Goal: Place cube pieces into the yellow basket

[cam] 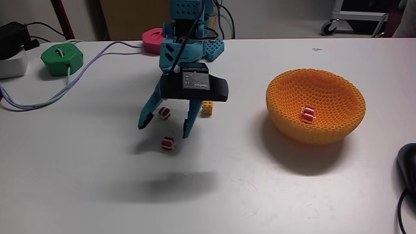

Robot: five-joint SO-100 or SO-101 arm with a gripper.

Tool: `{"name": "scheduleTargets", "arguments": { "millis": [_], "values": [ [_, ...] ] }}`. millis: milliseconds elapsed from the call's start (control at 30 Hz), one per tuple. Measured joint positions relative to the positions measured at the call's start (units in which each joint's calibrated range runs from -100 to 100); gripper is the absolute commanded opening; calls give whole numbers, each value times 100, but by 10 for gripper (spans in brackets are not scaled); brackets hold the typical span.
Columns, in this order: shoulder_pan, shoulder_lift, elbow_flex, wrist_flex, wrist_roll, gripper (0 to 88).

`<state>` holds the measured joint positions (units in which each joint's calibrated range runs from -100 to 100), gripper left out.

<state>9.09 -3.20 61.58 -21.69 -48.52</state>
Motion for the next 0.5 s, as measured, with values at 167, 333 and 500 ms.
{"name": "scheduleTargets", "arguments": {
  "millis": [167, 333, 500],
  "values": [
    [0, 216, 0, 0, 0, 384],
    [-19, 443, 0, -111, 49, 237],
    [68, 708, -128, -177, 137, 136]
  ]
}}
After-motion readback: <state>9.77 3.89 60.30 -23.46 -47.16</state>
